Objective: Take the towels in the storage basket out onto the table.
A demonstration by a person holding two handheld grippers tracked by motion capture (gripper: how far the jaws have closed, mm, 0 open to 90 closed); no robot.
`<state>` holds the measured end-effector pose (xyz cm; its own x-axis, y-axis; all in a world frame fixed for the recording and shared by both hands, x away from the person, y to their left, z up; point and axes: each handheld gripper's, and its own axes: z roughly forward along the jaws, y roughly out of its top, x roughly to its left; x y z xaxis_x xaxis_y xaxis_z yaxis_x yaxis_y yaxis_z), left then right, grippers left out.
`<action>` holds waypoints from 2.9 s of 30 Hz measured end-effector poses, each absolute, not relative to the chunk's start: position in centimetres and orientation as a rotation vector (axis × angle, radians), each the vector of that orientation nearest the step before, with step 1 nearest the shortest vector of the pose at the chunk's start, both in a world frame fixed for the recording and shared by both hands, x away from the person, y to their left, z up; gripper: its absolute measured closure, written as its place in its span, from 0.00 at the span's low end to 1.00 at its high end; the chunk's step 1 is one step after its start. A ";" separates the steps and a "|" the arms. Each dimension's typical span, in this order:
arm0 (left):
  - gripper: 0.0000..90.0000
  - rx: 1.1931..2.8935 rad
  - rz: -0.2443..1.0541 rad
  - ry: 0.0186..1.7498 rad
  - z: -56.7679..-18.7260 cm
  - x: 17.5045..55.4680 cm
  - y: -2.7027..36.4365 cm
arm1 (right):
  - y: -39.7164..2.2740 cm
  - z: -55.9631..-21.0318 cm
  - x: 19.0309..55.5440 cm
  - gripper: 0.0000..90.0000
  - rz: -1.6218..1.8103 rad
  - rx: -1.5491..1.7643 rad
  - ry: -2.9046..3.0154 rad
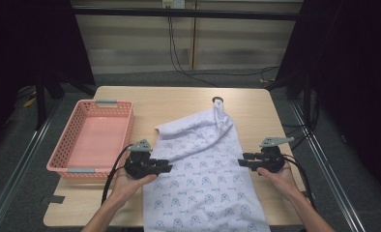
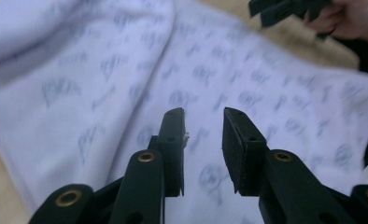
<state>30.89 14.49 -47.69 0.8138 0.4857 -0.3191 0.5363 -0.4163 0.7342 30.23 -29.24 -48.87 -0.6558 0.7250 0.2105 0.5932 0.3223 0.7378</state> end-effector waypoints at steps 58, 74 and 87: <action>0.93 2.221 -0.009 0.715 -50.0 31.1 13.8 | -29.1 -50.1 28.2 0.91 1.096 1.208 2.442; 1.00 2.258 -0.197 0.649 -49.7 24.7 14.6 | -30.4 -49.5 22.4 1.00 1.119 1.234 2.621; 0.96 2.266 -0.232 0.609 -48.3 23.4 15.0 | -30.2 -48.4 20.7 0.88 1.151 1.146 2.694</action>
<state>23.38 15.02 -48.33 0.8696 0.3543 -0.3440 0.4934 -0.5946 0.6349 20.71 -30.16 -48.43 -0.7344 0.6226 0.2703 0.6256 0.4666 0.6252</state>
